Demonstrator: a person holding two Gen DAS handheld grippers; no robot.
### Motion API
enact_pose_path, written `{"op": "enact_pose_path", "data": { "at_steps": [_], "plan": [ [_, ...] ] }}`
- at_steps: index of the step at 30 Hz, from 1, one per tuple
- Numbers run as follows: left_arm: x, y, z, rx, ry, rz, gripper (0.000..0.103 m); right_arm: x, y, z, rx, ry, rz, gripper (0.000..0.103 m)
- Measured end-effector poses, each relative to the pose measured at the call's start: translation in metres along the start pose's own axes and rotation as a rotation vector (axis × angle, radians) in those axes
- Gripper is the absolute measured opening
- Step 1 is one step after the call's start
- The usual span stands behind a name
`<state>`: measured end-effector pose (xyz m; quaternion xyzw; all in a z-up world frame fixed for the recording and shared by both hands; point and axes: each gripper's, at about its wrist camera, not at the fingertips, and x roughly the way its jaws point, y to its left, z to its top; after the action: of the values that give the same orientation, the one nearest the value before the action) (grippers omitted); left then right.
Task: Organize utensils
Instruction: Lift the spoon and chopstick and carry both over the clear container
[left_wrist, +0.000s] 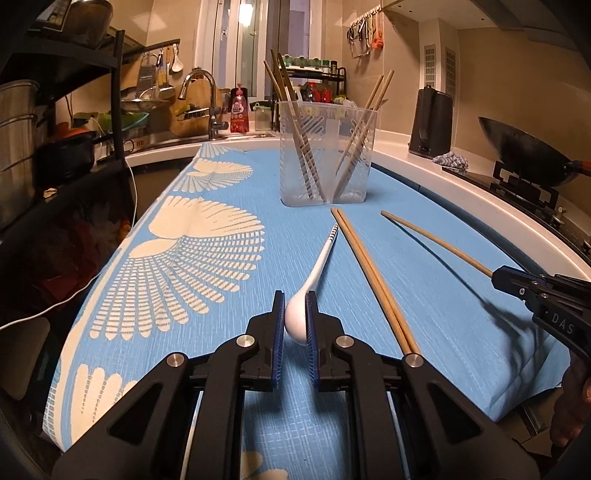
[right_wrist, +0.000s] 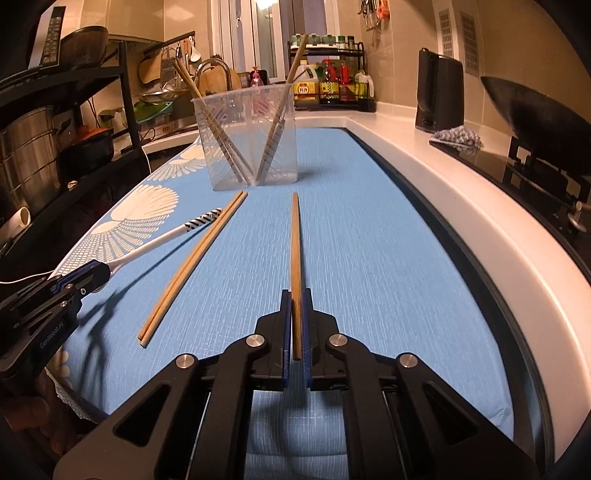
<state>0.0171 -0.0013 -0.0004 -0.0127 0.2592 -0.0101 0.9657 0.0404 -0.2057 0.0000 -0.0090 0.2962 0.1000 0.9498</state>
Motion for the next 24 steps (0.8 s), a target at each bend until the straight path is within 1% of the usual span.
{"op": "enact_pose_path", "data": {
  "at_steps": [9,14,20,24],
  "plan": [
    [-0.015,0.005,0.016,0.007,-0.072,0.019,0.011,-0.022,-0.003,0.018,-0.008,-0.067,-0.003,0.005],
    [-0.021,0.010,0.032,0.014,-0.116,0.031,0.012,-0.039,-0.006,0.040,-0.003,-0.119,0.016,0.005],
    [-0.026,0.015,0.058,0.023,-0.175,0.044,0.012,-0.053,-0.006,0.070,-0.007,-0.186,0.029,0.005],
    [-0.030,0.019,0.078,0.029,-0.206,0.036,0.012,-0.059,-0.005,0.090,0.002,-0.214,0.051,0.005]
  ]
}}
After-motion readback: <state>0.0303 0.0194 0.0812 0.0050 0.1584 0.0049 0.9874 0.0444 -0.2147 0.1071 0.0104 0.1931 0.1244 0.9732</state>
